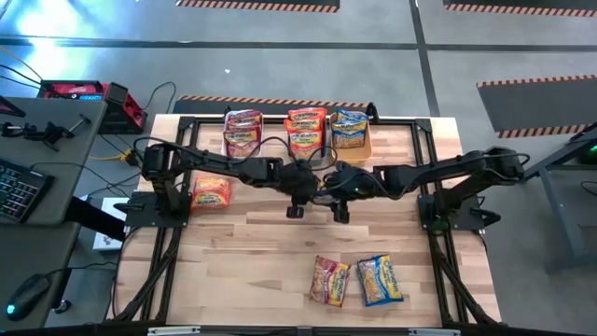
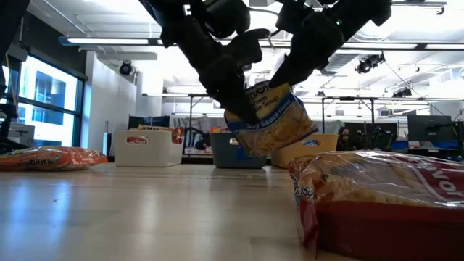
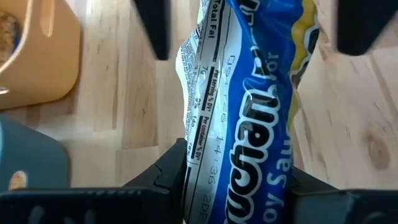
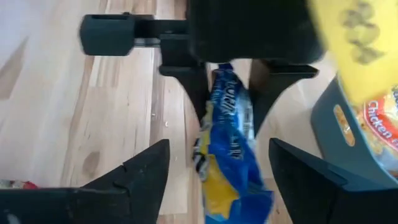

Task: Sort Maruchan noodles
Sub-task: Put the blue noodle pack into the yellow bin

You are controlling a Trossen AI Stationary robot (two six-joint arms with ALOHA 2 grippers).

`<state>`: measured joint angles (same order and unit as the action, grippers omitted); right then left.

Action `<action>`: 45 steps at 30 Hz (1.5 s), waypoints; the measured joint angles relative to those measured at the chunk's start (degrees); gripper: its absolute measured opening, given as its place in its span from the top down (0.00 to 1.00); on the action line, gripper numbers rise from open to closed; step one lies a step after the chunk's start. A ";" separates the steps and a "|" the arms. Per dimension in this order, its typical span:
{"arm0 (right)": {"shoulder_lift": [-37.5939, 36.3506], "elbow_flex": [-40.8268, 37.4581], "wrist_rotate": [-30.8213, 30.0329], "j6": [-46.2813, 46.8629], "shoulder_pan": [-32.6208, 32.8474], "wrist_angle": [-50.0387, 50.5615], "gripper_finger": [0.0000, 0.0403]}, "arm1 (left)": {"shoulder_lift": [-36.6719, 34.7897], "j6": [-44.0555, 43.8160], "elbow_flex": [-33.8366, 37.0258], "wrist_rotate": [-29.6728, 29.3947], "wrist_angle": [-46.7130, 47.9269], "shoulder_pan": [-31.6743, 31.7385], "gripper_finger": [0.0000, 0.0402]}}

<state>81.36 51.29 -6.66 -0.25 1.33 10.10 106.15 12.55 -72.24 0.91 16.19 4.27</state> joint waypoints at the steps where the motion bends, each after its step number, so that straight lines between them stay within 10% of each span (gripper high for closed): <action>1: 0.00 0.00 0.54 0.47 -0.23 0.04 0.39 | 0.00 -0.11 0.01 0.34 0.00 0.00 0.72; 25: 0.00 0.00 2.33 2.06 -1.76 0.59 0.74 | 0.00 -1.83 0.01 3.74 -2.41 0.28 0.72; 37: 0.02 0.00 2.45 3.07 -1.70 -0.02 0.47 | 0.00 -1.81 0.01 5.87 -3.08 0.17 0.72; 45: 0.04 -0.07 2.66 2.80 -0.59 -1.06 0.74 | 0.00 -2.58 0.01 7.08 -3.27 0.24 0.72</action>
<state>81.41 51.22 -4.00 2.55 0.75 9.04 106.15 9.97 -72.23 7.99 12.92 4.51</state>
